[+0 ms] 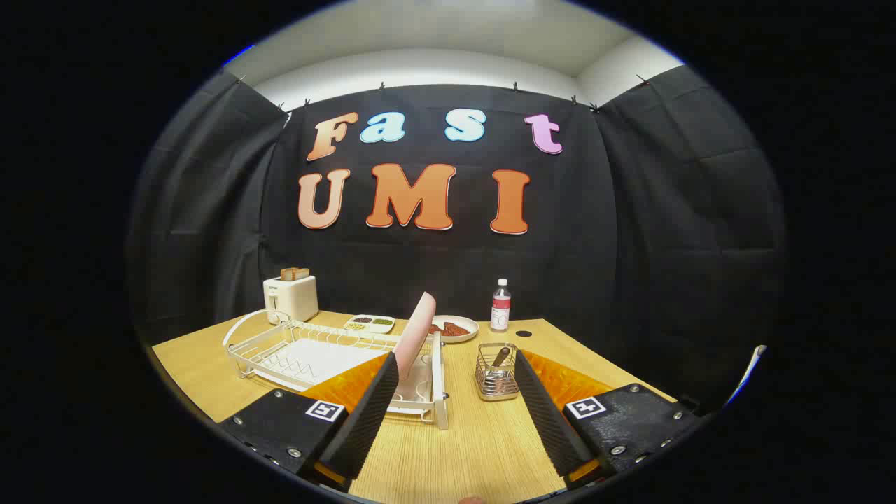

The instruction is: Take the plate from the dish rack, then take the spoon from the basket and place it into the plate.

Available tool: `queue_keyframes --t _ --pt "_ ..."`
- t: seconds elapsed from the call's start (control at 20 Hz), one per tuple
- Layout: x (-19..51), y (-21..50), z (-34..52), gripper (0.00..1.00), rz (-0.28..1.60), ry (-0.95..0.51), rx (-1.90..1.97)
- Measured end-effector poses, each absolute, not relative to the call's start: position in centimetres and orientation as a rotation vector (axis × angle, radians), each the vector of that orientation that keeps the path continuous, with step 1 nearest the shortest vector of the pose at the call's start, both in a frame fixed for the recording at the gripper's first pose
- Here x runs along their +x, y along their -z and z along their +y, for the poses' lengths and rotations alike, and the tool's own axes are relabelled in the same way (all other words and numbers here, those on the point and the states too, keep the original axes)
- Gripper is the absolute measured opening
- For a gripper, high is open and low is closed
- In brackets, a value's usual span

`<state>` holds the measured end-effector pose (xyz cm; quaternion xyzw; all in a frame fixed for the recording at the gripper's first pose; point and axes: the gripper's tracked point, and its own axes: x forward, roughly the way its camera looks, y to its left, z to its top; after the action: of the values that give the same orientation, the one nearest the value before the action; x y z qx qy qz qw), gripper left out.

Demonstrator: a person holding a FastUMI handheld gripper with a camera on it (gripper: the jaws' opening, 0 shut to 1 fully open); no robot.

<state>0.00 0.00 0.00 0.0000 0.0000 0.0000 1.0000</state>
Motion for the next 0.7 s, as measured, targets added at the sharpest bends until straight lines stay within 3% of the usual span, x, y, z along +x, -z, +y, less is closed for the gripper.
queue_keyframes --t 0.7 --pt "0.3 0.87 -0.52 0.99 0.022 0.009 0.009"
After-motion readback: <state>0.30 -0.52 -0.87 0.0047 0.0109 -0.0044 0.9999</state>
